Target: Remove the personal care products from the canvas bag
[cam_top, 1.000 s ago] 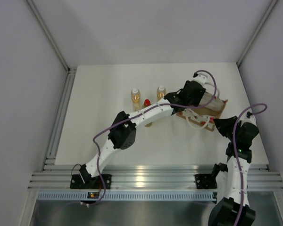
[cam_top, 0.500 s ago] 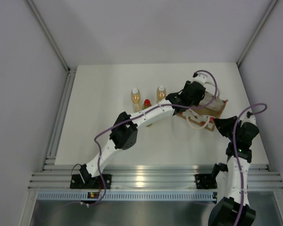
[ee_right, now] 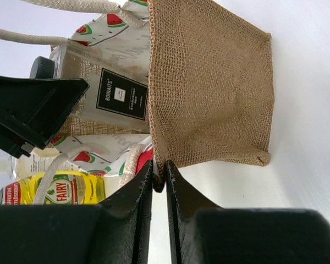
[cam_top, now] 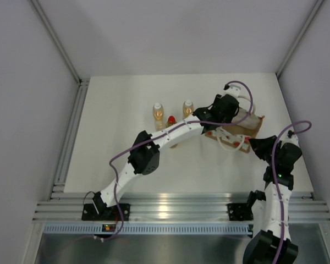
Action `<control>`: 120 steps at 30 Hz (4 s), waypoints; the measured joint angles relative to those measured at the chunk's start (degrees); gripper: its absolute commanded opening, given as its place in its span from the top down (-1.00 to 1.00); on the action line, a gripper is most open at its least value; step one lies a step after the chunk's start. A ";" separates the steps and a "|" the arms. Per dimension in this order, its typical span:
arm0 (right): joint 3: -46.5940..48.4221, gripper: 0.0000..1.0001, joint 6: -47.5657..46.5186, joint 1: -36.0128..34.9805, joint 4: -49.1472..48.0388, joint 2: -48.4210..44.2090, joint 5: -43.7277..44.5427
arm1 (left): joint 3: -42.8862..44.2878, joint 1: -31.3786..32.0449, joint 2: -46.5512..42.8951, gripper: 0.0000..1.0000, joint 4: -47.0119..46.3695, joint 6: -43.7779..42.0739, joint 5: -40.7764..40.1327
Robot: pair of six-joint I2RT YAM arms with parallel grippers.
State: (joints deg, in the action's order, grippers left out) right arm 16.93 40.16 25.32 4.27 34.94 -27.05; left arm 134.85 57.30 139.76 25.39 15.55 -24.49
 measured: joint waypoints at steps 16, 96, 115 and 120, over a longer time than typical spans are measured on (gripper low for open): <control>-0.79 -0.31 3.13 0.37 0.42 0.31 1.11 | 0.04 -0.26 -1.01 1.00 0.28 -1.20 1.33; 33.92 -0.99 -7.74 -6.88 24.02 -3.34 -1.99 | -71.08 -16.72 -75.56 1.00 6.82 13.25 -22.43; 42.97 -0.99 -19.06 -24.15 34.07 -6.01 11.23 | -93.66 -10.36 -82.97 1.00 -1.01 18.75 -15.58; 42.36 -0.99 -19.26 -24.15 34.69 -6.38 11.26 | -95.19 -4.87 -82.84 1.00 -4.04 19.65 -17.42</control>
State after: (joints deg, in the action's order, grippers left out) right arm 59.29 20.91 1.17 38.96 28.56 -15.79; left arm 39.66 52.42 56.93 21.34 35.20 -41.91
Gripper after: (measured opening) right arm 0.993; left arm 0.547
